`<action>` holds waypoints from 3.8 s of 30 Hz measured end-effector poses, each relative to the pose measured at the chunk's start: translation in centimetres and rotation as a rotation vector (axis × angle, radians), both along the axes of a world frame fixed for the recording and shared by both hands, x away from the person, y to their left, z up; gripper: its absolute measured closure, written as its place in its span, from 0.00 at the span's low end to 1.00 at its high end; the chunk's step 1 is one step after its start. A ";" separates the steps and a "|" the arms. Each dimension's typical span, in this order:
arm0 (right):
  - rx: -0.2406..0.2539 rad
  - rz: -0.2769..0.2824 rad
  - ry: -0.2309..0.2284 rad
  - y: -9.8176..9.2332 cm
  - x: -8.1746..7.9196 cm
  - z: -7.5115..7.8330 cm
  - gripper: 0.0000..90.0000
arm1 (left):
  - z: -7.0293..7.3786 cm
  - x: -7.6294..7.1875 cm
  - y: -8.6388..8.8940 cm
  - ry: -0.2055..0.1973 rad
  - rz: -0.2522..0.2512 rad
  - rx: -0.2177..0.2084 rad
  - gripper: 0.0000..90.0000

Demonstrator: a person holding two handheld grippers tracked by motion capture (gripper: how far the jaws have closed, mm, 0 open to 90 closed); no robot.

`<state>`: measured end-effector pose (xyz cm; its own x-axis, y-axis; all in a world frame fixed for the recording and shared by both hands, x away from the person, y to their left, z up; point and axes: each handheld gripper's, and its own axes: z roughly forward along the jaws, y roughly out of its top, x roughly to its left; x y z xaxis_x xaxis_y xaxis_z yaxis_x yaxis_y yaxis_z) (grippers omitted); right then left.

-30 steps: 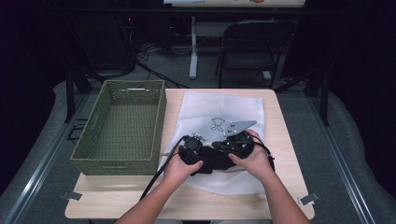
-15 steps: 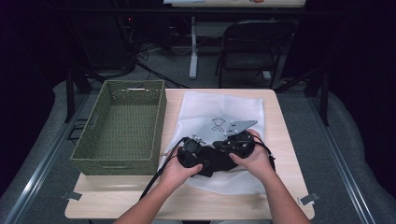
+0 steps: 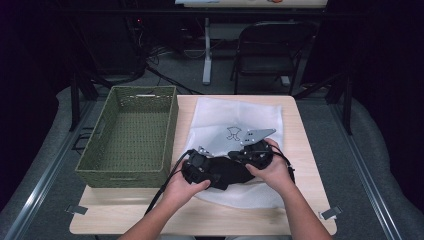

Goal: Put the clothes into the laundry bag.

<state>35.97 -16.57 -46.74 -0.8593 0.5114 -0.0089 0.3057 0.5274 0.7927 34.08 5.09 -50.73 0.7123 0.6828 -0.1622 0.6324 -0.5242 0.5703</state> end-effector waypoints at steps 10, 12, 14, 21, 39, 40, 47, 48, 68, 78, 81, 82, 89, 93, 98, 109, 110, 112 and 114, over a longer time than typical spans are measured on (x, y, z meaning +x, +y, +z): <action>-0.001 0.000 -0.003 0.0 0.0 0.0 1.00 | -0.6 -0.4 0.9 0.022 0.000 0.015 0.45; -0.001 -0.001 -0.003 0.0 -0.1 0.0 1.00 | -0.9 -0.5 1.0 0.026 0.001 0.019 0.45; -0.001 0.000 -0.004 0.0 -0.1 0.1 1.00 | -1.2 -0.5 1.0 0.027 0.000 0.027 0.45; -0.003 0.001 -0.004 0.1 -0.1 0.0 1.00 | -2.0 -0.4 0.9 0.038 0.000 0.037 0.46; -0.006 0.002 -0.002 0.1 -0.1 0.0 1.00 | -4.1 0.3 0.7 0.071 0.010 0.070 0.54; -0.006 0.002 -0.002 0.1 -0.1 0.0 1.00 | -4.2 0.3 0.7 0.071 0.012 0.067 0.54; -0.006 0.004 -0.002 0.2 -0.1 -0.1 1.00 | -4.5 0.5 0.7 0.066 0.011 0.080 0.64; -0.006 0.005 -0.002 0.2 -0.1 -0.1 1.00 | -4.6 0.5 0.7 0.066 0.017 0.078 0.65; -0.010 0.007 -0.001 0.3 -0.2 -0.1 1.00 | -4.6 0.3 0.5 0.044 0.022 0.068 0.90; -0.010 0.008 -0.001 0.4 -0.2 -0.1 1.00 | -3.9 0.4 0.5 0.039 0.021 0.042 0.92; -0.010 0.009 0.001 0.4 -0.2 -0.1 1.00 | -3.7 0.5 0.4 0.045 0.019 0.028 0.92; -0.009 0.010 0.001 0.4 -0.2 -0.1 1.00 | -3.7 0.5 0.3 0.044 0.022 0.029 0.92; -0.009 0.012 0.001 0.5 -0.3 -0.1 1.00 | -3.2 0.7 -0.1 0.045 0.024 0.016 0.92; -0.009 0.012 0.000 0.5 -0.3 -0.1 1.00 | -3.0 0.9 -0.4 0.044 0.029 0.011 0.92; -0.010 0.016 -0.001 0.5 -0.3 -0.1 1.00 | -2.7 1.2 -0.9 0.042 0.035 0.005 0.92; -0.009 0.018 0.000 0.6 -0.4 -0.1 1.00 | -2.1 2.1 -2.0 0.034 0.041 -0.001 0.92; -0.009 0.018 -0.001 0.6 -0.4 -0.1 1.00 | -2.1 2.2 -2.0 0.031 0.041 -0.002 0.92; -0.009 0.020 -0.003 0.7 -0.4 -0.1 1.00 | -2.1 2.3 -2.2 0.035 0.045 -0.004 0.92; -0.011 0.023 -0.004 0.8 -0.4 -0.1 1.00 | -2.1 2.4 -2.4 0.032 0.055 -0.008 0.92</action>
